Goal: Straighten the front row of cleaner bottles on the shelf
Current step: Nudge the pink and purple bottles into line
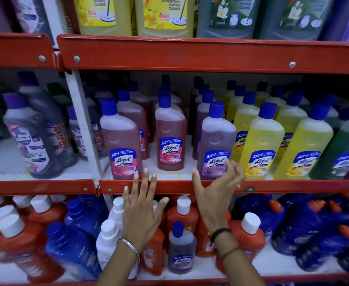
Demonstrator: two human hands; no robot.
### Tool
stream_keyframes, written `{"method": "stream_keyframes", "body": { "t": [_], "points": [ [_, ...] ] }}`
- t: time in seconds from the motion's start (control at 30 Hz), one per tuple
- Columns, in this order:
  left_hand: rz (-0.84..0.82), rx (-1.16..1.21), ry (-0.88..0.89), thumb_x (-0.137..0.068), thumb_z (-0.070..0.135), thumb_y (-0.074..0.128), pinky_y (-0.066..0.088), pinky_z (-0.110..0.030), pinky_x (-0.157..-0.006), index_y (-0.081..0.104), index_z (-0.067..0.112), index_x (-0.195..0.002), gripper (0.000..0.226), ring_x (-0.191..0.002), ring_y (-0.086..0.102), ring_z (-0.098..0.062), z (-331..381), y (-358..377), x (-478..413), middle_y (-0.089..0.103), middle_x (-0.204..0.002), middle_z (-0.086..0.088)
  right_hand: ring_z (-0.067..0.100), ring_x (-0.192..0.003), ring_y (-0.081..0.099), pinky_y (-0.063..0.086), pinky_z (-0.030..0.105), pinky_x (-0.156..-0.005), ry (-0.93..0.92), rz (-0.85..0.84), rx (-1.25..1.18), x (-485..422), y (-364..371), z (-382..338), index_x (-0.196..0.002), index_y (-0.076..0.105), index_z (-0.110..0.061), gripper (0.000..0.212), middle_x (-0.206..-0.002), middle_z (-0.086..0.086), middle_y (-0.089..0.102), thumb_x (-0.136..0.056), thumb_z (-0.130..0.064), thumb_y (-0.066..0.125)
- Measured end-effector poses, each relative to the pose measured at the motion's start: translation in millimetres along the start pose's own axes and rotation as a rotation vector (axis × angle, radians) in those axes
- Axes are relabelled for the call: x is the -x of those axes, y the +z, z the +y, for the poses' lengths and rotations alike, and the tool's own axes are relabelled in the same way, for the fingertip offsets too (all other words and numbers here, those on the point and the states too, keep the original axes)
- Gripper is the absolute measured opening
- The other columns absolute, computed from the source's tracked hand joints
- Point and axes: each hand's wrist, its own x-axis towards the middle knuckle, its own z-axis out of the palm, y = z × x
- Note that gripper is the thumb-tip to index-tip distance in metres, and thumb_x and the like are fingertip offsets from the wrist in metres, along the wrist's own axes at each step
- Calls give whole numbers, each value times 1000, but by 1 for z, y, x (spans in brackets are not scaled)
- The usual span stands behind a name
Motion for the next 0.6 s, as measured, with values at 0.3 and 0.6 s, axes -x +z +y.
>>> {"method": "stream_keyframes", "body": {
  "t": [0.3,0.6],
  "points": [
    [-2,-16,-22,-95,64,17,-9,-40,-117,1,26,-152,70,-147,6,-23,-23,-5,8,17,-160,-8,39,-126,37,33,43,-106,-11,-315,138,3,77,-51,-139,23,5,90,-138,27,35,-79,-47,66],
    [-5,-25,5,-96,64,15,-4,-43,-116,14,22,-151,69,-145,17,-26,-30,-4,8,21,-157,-6,42,-113,48,43,42,-95,105,-295,271,-20,108,-55,-135,26,9,112,-127,28,44,-57,-51,81]
  ]
}}
